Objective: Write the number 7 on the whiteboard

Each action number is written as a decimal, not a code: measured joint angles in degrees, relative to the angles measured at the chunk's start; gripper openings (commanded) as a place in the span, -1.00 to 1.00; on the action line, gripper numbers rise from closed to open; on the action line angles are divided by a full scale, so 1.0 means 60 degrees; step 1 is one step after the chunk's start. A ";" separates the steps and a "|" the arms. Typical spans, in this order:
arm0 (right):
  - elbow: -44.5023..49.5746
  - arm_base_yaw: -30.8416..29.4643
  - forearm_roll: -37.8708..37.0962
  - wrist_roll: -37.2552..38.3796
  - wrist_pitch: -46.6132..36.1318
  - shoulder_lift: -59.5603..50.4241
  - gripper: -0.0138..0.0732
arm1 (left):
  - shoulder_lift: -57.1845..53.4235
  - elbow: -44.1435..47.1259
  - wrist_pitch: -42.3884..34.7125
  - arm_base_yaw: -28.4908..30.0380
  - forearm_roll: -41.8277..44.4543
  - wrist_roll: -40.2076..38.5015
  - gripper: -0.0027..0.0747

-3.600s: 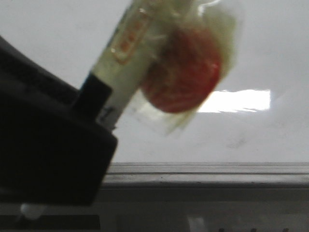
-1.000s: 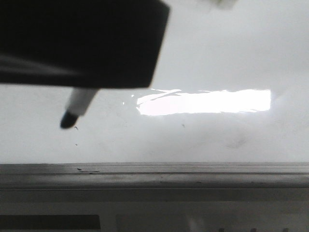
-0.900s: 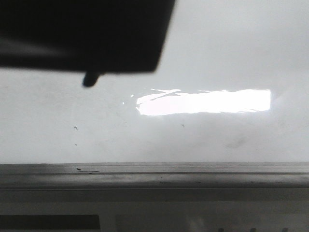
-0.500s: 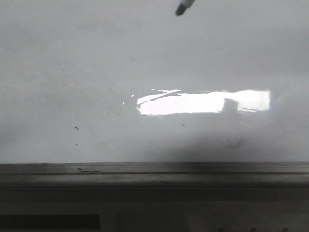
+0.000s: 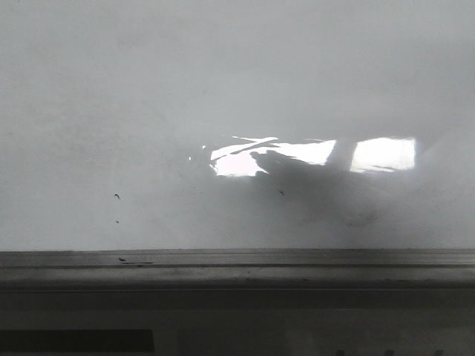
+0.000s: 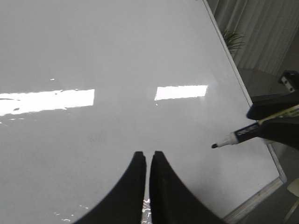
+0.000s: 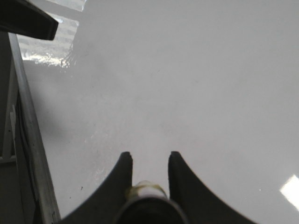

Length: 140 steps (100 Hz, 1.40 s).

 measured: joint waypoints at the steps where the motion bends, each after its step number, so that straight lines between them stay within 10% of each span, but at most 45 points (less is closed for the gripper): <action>1: 0.0000 0.0019 -0.0022 0.0000 -0.0064 0.0043 -0.81 | 0.0000 0.0000 0.0001 0.0000 0.0000 0.0000 -0.98; 140: 0.0000 -0.0639 0.1880 -0.0022 -0.1721 0.2224 -0.81 | 0.0000 0.0017 0.0172 0.0000 0.0000 0.0000 -0.98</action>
